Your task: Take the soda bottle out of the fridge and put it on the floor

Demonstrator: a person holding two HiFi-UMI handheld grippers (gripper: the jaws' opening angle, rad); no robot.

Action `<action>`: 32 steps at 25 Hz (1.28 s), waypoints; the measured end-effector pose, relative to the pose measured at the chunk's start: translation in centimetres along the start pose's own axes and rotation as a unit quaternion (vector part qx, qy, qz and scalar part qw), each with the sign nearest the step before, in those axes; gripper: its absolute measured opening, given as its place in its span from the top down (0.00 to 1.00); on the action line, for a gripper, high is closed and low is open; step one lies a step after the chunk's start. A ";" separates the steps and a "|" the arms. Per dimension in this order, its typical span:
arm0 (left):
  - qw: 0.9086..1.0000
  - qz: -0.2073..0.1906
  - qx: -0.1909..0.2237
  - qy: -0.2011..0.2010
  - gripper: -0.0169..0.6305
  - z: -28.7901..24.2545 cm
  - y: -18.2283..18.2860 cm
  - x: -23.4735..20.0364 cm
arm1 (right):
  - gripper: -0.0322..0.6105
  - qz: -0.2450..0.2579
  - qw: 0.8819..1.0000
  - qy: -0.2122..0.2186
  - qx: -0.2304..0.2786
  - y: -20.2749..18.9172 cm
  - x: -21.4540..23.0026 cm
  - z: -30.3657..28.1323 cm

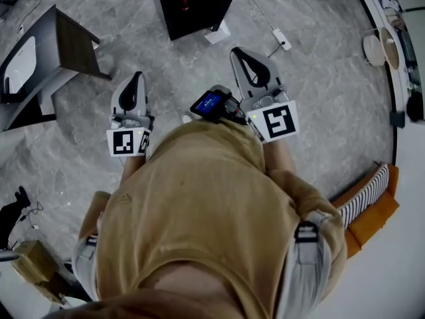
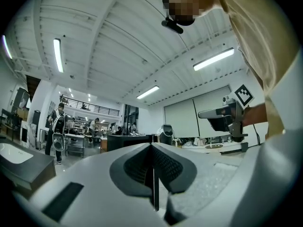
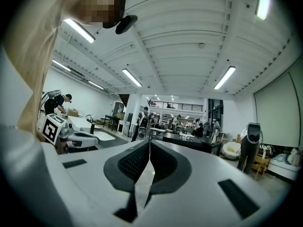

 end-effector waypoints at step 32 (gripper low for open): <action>0.998 0.002 -0.043 0.036 0.97 -27.7 -3.2 5.1 | 0.95 -0.047 0.997 0.054 0.038 -12.1 23.7 -11.6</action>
Point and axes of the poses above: the fingertips, and each gripper's own axes: z backward along the fingers, x to its right, y out of its top, the point moved 3 cm from there along z, backward along the fingers, and after that the axes turned 15 degrees about z, right-handed, at the moved point
